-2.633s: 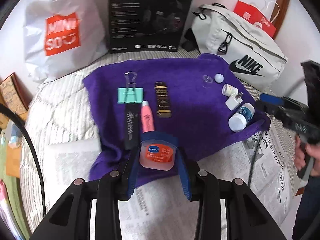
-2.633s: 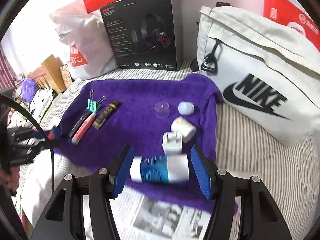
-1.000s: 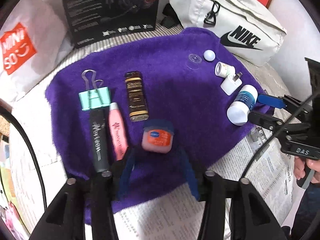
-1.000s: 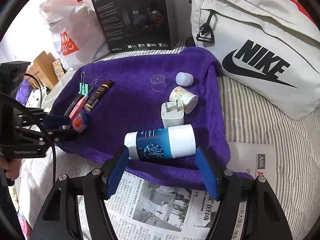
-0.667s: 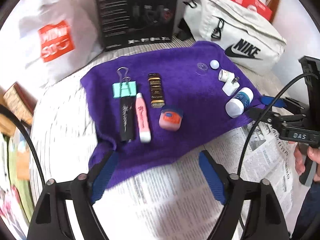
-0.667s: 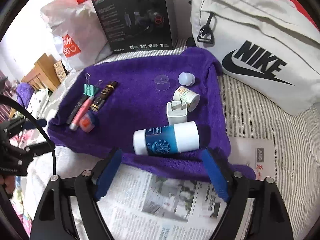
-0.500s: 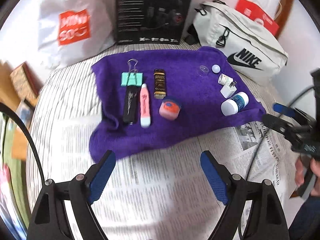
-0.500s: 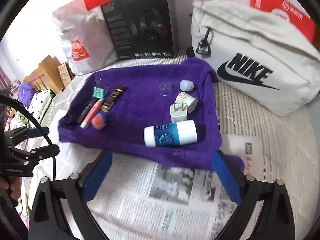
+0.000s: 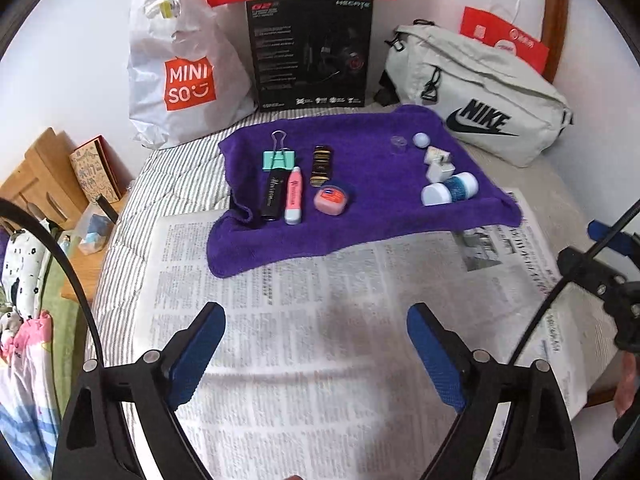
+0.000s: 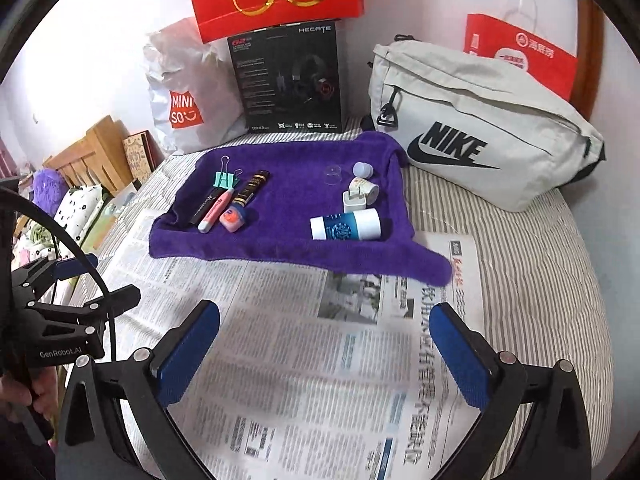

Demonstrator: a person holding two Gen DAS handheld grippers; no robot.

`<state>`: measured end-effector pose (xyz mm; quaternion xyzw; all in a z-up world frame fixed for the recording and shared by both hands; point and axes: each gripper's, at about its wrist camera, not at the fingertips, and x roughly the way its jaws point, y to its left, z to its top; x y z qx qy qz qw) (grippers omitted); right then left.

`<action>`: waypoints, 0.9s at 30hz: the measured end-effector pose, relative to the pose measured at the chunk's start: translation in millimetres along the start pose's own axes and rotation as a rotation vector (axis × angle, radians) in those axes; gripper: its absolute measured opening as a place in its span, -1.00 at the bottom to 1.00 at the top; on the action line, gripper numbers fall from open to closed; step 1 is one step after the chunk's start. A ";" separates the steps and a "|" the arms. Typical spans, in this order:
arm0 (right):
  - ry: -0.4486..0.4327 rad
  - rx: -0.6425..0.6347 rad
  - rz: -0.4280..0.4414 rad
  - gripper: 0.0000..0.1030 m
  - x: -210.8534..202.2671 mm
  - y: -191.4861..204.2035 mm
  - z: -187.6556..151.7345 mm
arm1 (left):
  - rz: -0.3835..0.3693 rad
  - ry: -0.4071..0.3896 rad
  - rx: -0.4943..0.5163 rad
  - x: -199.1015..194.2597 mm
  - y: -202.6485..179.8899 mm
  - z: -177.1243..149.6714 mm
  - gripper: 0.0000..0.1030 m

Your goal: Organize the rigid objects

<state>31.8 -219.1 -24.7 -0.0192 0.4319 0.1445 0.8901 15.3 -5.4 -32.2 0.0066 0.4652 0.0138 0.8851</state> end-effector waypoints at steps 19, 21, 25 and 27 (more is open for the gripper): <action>-0.016 0.018 -0.042 1.00 -17.1 4.9 -1.7 | 0.027 -0.044 -0.027 -15.7 1.8 0.4 0.80; -0.024 0.024 -0.040 1.00 -18.8 4.1 0.2 | 0.029 -0.036 -0.019 -14.6 1.2 2.7 0.80; -0.025 0.011 -0.050 1.00 -18.9 5.3 1.9 | 0.029 -0.042 -0.022 -14.8 0.8 7.3 0.80; -0.023 0.003 -0.052 1.00 -18.2 4.7 3.3 | 0.035 -0.043 -0.025 -14.5 -0.1 9.7 0.80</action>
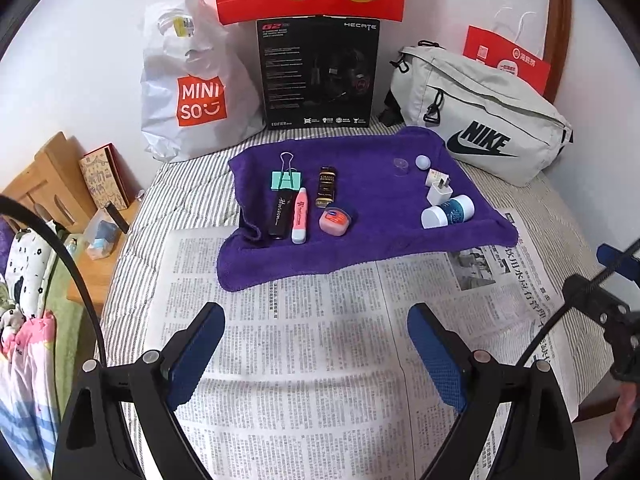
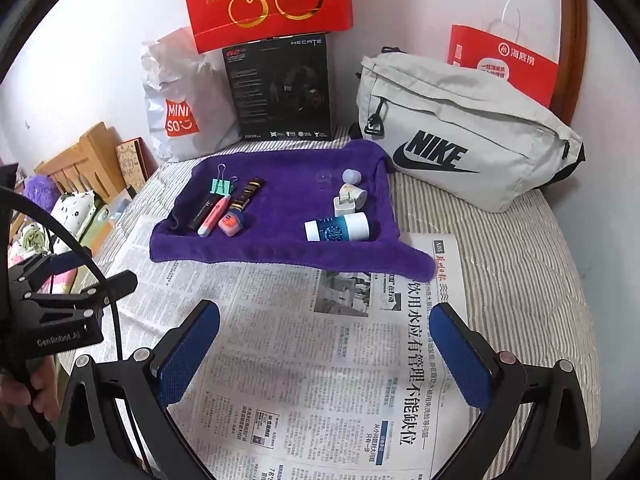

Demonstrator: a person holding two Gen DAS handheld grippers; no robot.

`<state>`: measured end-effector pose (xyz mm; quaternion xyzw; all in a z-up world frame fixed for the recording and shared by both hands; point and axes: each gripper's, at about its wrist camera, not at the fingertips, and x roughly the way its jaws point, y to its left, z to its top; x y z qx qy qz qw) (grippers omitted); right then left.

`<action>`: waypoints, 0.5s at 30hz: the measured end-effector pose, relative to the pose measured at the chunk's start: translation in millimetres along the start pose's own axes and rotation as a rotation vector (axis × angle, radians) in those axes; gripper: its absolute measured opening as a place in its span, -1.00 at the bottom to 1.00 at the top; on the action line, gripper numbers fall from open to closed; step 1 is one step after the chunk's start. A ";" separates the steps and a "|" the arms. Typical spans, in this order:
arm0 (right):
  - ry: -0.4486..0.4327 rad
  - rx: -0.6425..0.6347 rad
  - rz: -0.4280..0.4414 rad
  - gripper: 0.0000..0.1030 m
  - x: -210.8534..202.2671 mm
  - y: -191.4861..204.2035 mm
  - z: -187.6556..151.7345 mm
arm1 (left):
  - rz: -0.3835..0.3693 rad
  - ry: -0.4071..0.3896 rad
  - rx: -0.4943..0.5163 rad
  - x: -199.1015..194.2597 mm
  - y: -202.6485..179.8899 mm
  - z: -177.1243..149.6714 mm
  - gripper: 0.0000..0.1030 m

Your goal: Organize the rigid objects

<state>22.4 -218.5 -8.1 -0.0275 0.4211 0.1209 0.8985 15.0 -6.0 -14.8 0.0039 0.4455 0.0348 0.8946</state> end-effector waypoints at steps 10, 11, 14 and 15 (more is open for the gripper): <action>0.009 0.018 -0.018 1.00 6.9 -8.5 1.4 | 0.011 -0.001 0.008 3.0 -2.9 5.3 0.80; 0.012 0.017 -0.022 1.00 7.5 -9.3 1.3 | 0.010 0.000 0.009 3.2 -2.8 5.5 0.80; 0.013 0.019 -0.033 1.00 7.5 -11.3 1.1 | 0.012 0.003 0.011 4.2 -3.7 5.1 0.80; 0.012 0.020 -0.034 1.00 7.3 -12.0 1.0 | 0.013 0.005 0.011 4.5 -3.9 5.1 0.80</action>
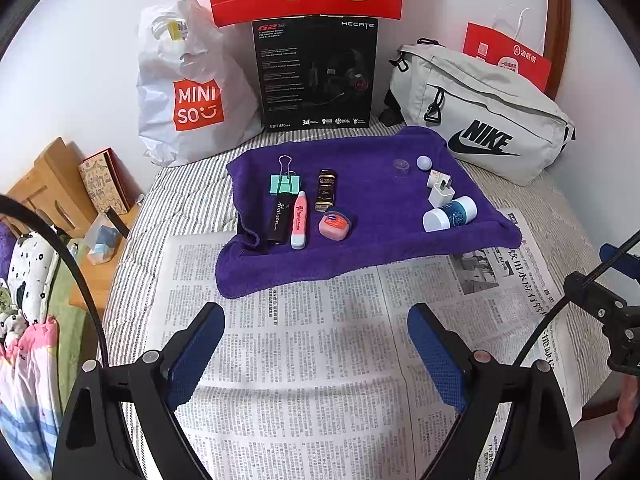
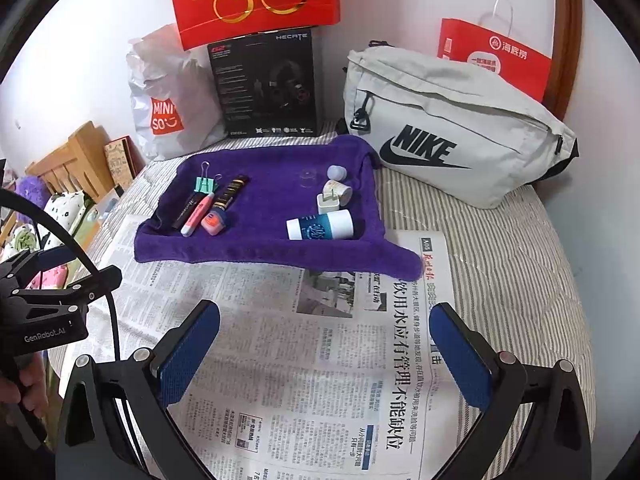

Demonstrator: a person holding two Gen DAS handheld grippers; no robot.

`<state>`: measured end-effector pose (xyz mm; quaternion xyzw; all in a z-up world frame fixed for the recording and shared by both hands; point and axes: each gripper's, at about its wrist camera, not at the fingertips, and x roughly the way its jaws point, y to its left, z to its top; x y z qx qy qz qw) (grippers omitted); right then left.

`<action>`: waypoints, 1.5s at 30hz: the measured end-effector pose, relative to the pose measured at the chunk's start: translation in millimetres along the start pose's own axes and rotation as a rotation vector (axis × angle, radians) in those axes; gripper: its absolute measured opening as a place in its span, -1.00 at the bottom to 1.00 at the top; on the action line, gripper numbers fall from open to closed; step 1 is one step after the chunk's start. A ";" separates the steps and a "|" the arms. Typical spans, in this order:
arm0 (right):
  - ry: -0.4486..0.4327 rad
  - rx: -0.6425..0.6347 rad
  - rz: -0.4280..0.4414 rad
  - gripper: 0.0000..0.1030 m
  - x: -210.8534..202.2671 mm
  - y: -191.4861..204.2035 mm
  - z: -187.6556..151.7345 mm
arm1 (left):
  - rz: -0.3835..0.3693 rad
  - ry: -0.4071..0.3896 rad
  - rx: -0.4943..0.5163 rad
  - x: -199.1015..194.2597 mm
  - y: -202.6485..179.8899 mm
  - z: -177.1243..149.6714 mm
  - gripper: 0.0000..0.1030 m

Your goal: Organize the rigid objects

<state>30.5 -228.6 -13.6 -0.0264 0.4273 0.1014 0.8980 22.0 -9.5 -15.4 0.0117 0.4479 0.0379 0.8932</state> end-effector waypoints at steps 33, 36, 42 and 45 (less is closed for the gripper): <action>0.010 -0.013 -0.021 1.00 -1.6 1.6 -2.8 | 0.009 0.016 0.007 1.9 -1.9 -2.1 0.80; 0.008 -0.009 -0.021 1.00 -2.6 0.9 -2.6 | 0.008 0.014 0.007 1.5 -2.2 -2.6 0.80; 0.008 -0.009 -0.021 1.00 -3.0 0.5 -2.5 | 0.013 0.018 0.014 0.9 -3.4 -3.5 0.80; 0.009 -0.012 -0.019 1.00 -3.4 0.3 -2.7 | 0.013 0.019 0.013 0.9 -3.8 -3.7 0.80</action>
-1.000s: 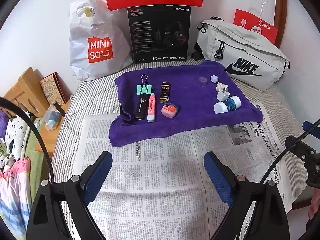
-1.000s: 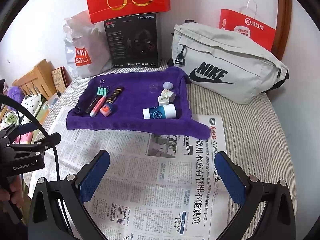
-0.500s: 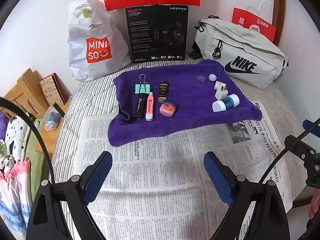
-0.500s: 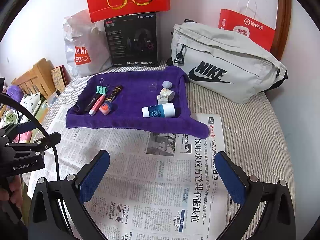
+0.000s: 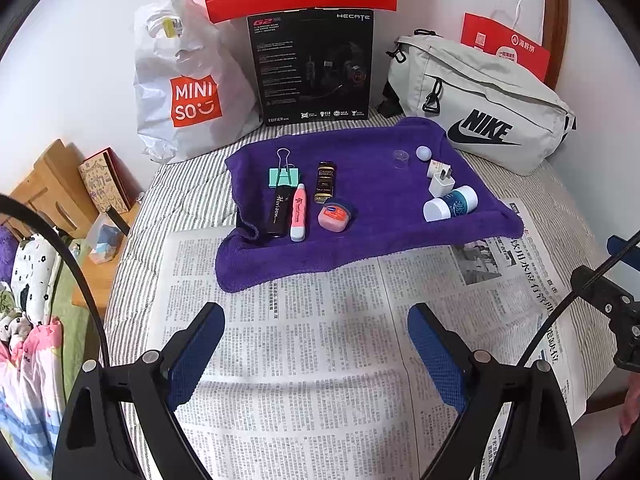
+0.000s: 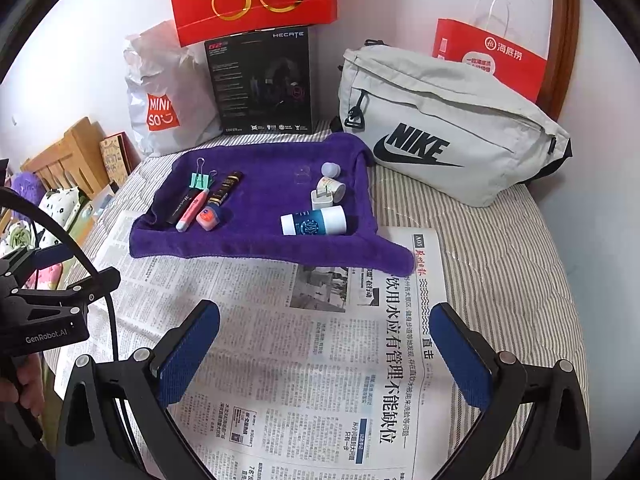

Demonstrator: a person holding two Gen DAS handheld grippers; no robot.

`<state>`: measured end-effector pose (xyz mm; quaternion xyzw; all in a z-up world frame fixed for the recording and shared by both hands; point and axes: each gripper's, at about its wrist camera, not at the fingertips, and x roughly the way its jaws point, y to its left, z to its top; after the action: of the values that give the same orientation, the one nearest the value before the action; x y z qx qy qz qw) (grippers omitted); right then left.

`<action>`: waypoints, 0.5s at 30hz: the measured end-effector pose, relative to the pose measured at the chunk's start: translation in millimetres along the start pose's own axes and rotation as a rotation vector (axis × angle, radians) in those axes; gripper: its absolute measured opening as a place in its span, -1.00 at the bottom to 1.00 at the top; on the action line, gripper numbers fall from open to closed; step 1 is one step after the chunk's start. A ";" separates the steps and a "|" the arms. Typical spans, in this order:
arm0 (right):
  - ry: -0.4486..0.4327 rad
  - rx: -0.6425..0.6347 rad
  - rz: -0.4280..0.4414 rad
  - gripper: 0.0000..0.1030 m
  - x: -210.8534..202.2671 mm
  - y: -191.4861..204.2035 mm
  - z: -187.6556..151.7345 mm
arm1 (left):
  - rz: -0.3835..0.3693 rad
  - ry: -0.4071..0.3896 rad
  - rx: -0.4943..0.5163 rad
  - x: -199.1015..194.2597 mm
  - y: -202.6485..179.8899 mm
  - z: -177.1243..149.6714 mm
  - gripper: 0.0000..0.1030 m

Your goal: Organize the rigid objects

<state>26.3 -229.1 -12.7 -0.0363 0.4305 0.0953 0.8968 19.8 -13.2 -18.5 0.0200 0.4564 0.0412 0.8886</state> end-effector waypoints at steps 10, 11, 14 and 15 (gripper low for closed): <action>0.001 0.000 0.003 1.00 -1.2 1.5 -0.2 | -0.003 0.003 0.002 -0.2 0.5 -0.4 0.80; 0.002 0.000 0.002 1.00 -1.3 1.6 -0.2 | -0.004 0.003 0.002 0.0 1.3 -0.2 0.80; 0.003 0.001 0.002 1.00 -1.8 2.0 -0.3 | -0.003 0.002 0.002 -0.4 1.2 -0.5 0.80; 0.003 0.001 0.002 1.00 -2.0 2.0 -0.3 | -0.004 0.003 0.002 -0.2 2.3 0.0 0.80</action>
<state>24.5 -227.5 -11.2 -0.0358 0.4321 0.0958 0.8960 19.6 -10.9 -18.2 0.0201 0.4577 0.0388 0.8880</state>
